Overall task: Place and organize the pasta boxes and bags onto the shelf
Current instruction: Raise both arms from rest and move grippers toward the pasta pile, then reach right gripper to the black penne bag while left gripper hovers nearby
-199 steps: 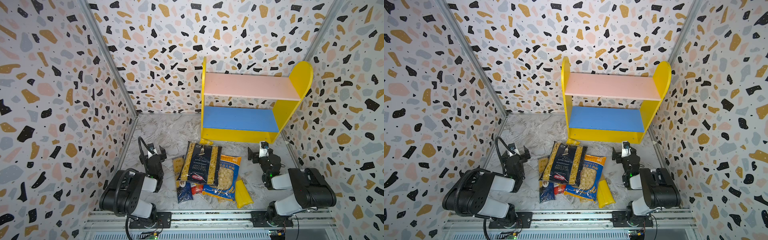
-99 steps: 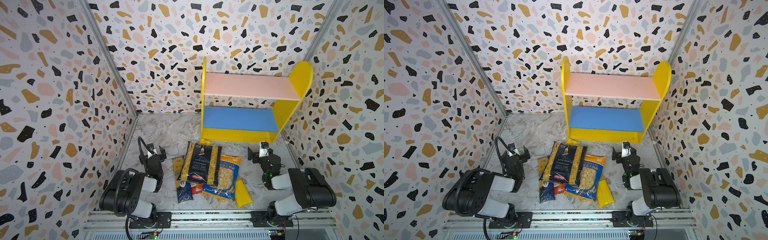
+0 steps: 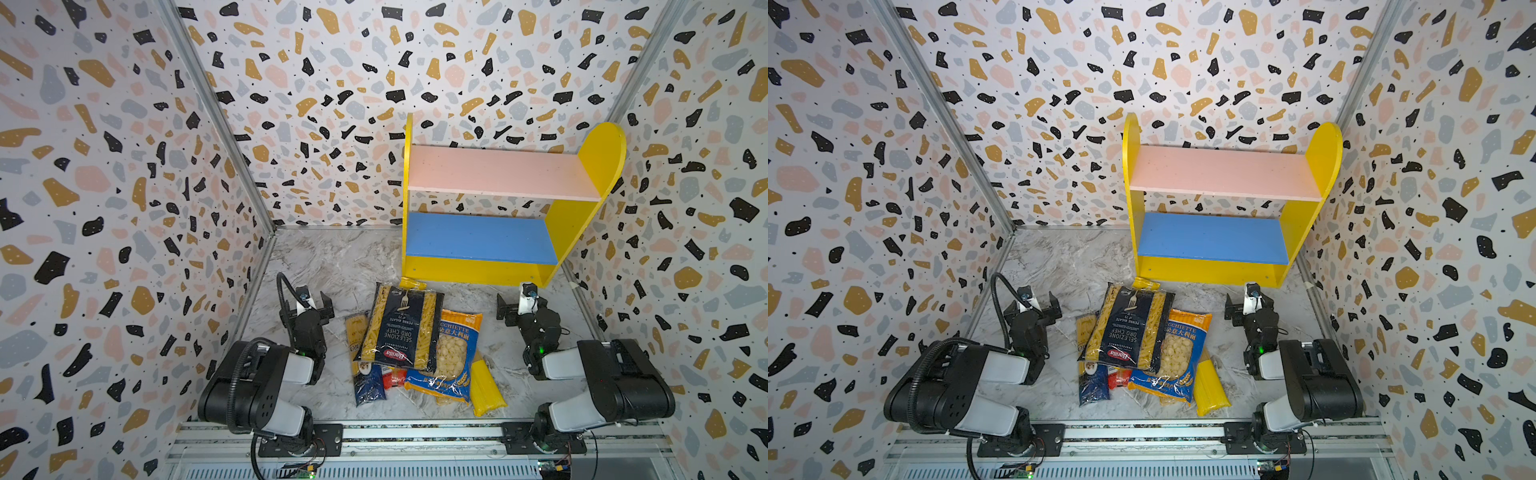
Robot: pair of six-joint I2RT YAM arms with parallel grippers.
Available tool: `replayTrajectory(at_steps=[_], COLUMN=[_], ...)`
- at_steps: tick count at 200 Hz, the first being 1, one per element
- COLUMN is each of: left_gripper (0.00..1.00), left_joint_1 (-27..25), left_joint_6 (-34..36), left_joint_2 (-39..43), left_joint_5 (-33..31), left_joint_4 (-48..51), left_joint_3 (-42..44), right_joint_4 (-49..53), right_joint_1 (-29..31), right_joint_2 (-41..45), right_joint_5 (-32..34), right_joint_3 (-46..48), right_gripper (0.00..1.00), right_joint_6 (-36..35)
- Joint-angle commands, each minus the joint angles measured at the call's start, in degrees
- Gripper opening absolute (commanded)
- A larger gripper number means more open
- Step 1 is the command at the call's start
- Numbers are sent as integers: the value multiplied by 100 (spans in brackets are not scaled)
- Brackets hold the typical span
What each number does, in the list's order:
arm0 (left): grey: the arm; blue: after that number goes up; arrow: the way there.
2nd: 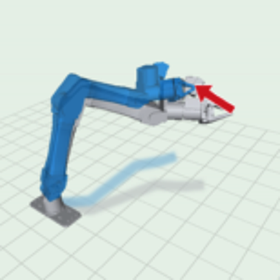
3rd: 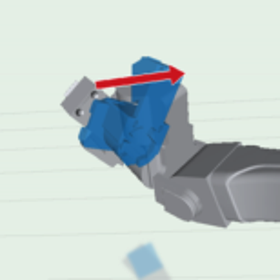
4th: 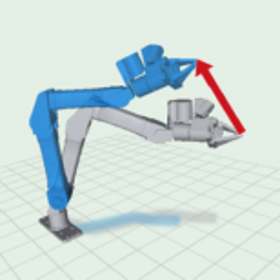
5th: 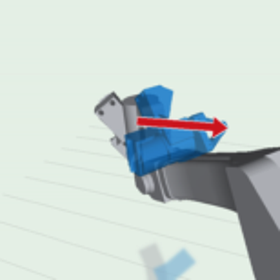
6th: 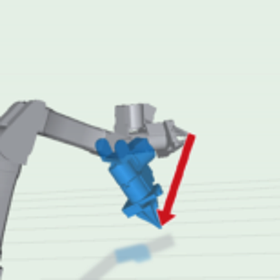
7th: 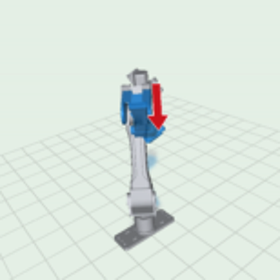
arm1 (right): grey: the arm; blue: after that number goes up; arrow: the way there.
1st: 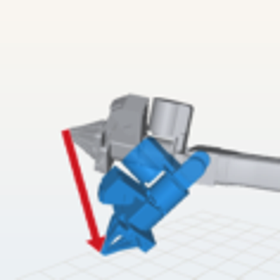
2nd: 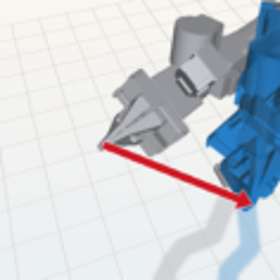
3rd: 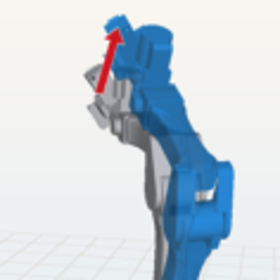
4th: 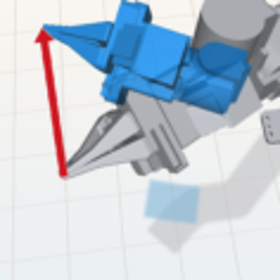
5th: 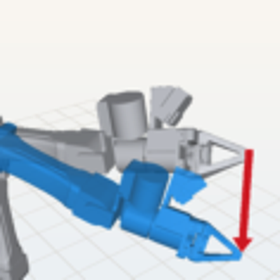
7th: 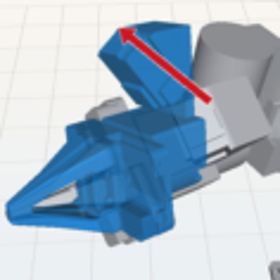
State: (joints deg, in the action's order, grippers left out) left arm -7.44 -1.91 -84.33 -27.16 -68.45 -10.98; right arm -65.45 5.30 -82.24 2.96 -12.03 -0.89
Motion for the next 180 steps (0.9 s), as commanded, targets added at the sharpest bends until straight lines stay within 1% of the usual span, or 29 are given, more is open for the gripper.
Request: replayTrajectory(at_steps=[1,11,23,33,38,41,45,60,71,81,89,103,113,121,137,153,162,166,180], left_gripper=[99,100,99,100,99,99,100,100,100,99,99,99,99,99,99,99,99,100,100], left_joint_1=[38,5,-108,-208,-288,-337,-420,-626,-805,-1046,-1266,-1682,-1865,-1991,-2200,-2349,-2449,-2481,-2508], left_joint_6=[71,152,224,209,244,259,231,-180,-482,-666,-787,-949,-1070,-1182,-1369,-1561,-1924,-2118,-2556], left_joint_2=[175,334,748,1012,1145,1216,1313,1632,1754,1769,1750,1654,1584,1561,1648,1892,2049,2124,2432], left_joint_5=[184,239,192,-36,-113,-159,-247,-314,-364,-587,-785,-1141,-1151,-1135,-1086,-903,-1109,-1183,-1012], left_joint_4=[-178,-92,901,1374,1528,1611,1729,2329,2957,3590,3961,4560,4922,5133,5253,5113,4909,4919,5048], left_joint_3=[-38,-76,-388,-578,-632,-660,-713,-994,-1332,-1691,-1933,-2321,-2544,-2668,-2684,-2543,-2387,-2355,-2288], right_joint_4=[1493,2172,2656,2882,2979,3209,3562,5163,5987,6347,6481,6711,7164,7515,8235,8338,8206,8111,7822], right_joint_1=[335,478,649,837,905,970,1002,950,952,1094,1304,1858,2191,2342,2619,2882,3027,3051,3058], right_joint_2=[698,865,1007,1089,1107,1129,1138,1163,1098,1092,1173,1406,1497,1493,1424,1521,1664,1734,1962], right_joint_5=[1478,1891,2312,2848,3090,3284,3347,2687,2117,1736,1737,1885,1996,2039,1915,1618,1435,1278,571], right_joint_3=[-617,-834,-1066,-1231,-1315,-1434,-1594,-2364,-2863,-3083,-3152,-3198,-3379,-3550,-3886,-3879,-3743,-3664,-3381], right_gripper=[99,99,99,99,99,99,99,99,99,99,99,99,99,99,99,99,99,99,99], right_joint_6=[412,560,599,693,826,1059,1357,2364,2616,2669,2632,2556,2691,2809,2947,2917,2947,2964,3220])
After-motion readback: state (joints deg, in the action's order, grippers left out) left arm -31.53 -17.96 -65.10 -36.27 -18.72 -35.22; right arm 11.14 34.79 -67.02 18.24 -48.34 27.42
